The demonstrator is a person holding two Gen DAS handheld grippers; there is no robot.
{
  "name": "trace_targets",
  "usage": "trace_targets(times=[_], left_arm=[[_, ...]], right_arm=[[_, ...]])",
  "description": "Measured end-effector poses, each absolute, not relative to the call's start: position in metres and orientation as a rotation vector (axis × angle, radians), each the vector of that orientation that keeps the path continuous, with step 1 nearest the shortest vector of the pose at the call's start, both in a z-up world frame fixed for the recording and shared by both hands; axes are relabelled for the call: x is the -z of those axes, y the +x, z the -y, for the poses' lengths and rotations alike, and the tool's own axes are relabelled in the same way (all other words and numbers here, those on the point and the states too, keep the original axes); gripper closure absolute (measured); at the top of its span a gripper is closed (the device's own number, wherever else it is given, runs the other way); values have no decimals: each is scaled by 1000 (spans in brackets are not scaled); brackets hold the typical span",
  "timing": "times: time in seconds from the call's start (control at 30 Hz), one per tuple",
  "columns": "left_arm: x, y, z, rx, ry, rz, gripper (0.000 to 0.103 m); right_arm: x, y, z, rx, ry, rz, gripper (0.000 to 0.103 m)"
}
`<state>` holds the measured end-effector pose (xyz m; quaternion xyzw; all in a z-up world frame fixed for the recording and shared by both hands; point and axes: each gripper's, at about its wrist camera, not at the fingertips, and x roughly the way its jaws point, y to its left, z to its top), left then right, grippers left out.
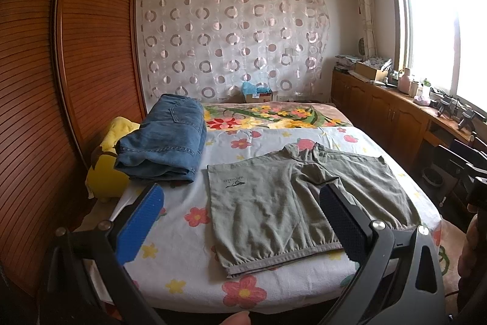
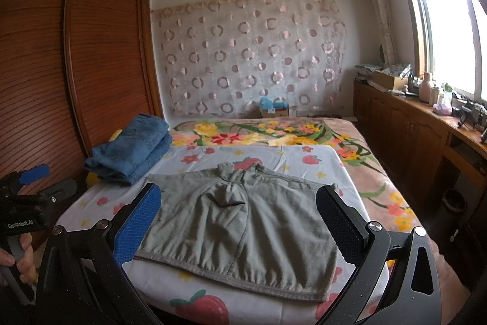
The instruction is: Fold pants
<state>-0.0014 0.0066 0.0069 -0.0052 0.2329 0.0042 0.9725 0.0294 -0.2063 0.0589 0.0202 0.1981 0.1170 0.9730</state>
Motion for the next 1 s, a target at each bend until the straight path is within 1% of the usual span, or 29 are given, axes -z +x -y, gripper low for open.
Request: trace_targets(times=[0.67, 1.0], left_arm=[[-12, -3, -6, -9, -8, -461, 0], [-28, -3, -8, -12, -9, -455, 0]], right_arm=[[-57, 31, 205, -231, 37, -405, 0], [-57, 31, 205, -232, 36, -406, 0]])
